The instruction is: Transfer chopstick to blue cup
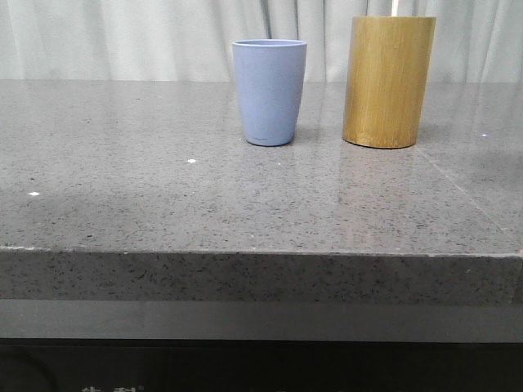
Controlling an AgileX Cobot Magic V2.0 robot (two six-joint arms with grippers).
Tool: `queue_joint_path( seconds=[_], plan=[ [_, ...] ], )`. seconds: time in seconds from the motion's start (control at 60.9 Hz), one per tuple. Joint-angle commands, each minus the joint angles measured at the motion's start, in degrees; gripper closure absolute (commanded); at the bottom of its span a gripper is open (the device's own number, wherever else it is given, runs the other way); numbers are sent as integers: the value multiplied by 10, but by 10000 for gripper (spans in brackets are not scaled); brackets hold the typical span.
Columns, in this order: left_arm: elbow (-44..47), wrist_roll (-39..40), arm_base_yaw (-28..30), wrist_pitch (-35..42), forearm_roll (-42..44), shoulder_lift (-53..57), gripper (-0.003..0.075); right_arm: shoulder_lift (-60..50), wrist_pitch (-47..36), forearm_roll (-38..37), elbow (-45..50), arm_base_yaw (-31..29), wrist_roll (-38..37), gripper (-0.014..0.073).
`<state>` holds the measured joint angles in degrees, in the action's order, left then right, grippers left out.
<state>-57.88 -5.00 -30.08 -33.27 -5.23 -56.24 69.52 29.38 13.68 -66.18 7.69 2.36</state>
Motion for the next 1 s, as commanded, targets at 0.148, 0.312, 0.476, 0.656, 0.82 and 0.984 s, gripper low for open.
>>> queue_joint_path(
  seconds=[0.148, 0.312, 0.476, 0.656, 0.82, 0.984],
  plan=[
    [-15, -1, 1, 45, -7, 3, 373, 117, -46, 51, -158, 2, 7, 68],
    [-15, -1, 1, 45, -7, 3, 373, 197, -47, 75, -245, 2, 7, 68],
    [-15, -1, 1, 45, -7, 3, 373, 263, -43, 86, -319, 2, 7, 68],
    [-15, -1, 1, 45, -7, 3, 373, 311, -17, 86, -373, 2, 7, 93],
    [-15, -1, 1, 45, -7, 3, 373, 319, 8, 86, -388, 2, 7, 300],
    [-15, -1, 1, 45, -7, 3, 373, 317, 9, 86, -388, 2, 7, 496]
  ],
)
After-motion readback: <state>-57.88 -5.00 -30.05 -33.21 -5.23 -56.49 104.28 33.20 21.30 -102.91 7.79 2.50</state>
